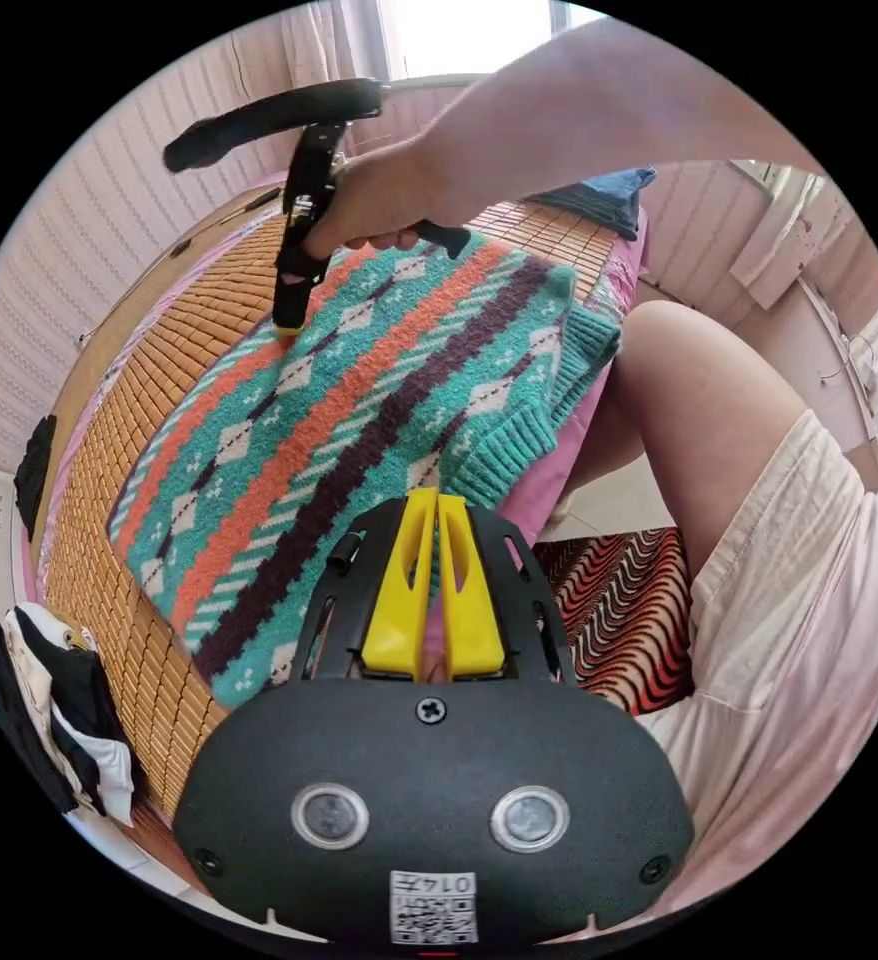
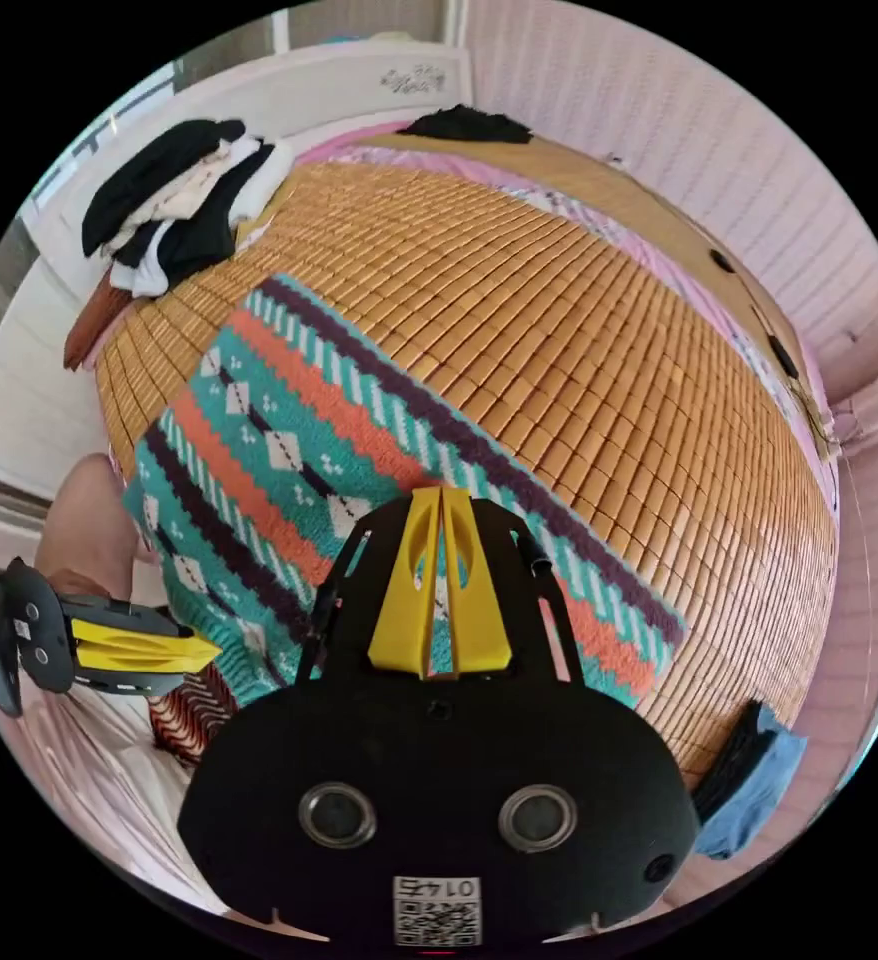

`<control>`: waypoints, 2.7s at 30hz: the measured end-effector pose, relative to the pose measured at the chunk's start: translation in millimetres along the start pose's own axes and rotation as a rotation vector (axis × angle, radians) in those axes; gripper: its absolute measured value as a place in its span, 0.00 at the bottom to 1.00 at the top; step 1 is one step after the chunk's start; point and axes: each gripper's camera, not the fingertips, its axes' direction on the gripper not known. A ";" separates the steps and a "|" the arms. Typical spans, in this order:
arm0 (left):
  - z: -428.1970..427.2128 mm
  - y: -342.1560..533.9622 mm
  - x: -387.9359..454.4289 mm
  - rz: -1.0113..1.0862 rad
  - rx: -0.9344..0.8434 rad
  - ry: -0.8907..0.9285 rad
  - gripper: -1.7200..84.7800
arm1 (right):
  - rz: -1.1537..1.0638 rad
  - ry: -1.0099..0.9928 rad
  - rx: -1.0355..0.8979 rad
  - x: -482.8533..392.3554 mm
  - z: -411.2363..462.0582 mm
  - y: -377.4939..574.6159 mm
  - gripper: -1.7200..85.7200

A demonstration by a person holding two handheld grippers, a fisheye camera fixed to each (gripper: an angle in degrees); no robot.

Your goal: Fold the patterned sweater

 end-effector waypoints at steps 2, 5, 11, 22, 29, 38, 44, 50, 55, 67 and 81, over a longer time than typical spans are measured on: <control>-13.2 4.9 5.2 -0.025 0.057 0.001 0.01 | 0.187 -0.052 0.158 31.3 -41.9 55.2 0.03; -20.8 -0.7 8.4 -0.087 0.130 0.072 0.03 | 0.343 -0.040 0.095 67.8 -66.8 147.6 0.09; -20.4 -41.7 43.8 -0.012 0.185 0.140 0.13 | 0.549 -0.145 -0.193 112.0 -55.4 271.4 0.17; -26.7 -104.5 104.3 0.154 0.124 0.158 0.21 | 0.582 -0.515 -0.039 158.0 -97.4 335.6 0.05; -67.6 -79.7 102.6 0.153 0.167 0.077 0.12 | 0.348 -0.724 0.001 127.2 -134.3 334.6 0.05; -111.6 -5.2 73.4 0.031 0.155 0.123 0.08 | 0.769 -0.301 0.134 185.8 -138.2 398.2 0.24; -156.4 38.8 37.6 -0.080 0.172 0.133 0.08 | 0.925 -0.516 0.115 203.4 -84.1 407.5 0.20; -192.0 67.8 -5.9 -0.180 0.199 0.145 0.08 | 0.839 -0.661 0.141 188.4 -90.5 419.9 0.09; -232.4 72.5 -22.5 -0.113 0.269 0.193 0.08 | 0.765 -0.711 0.295 188.0 -147.8 441.3 0.04; -296.7 98.0 -116.6 -0.387 0.555 0.539 0.08 | 0.387 -0.693 0.508 133.5 -256.3 341.2 0.03; -279.6 187.6 -268.2 -0.937 0.506 0.120 0.10 | 0.142 -0.488 0.296 -32.9 -127.0 106.2 0.11</control>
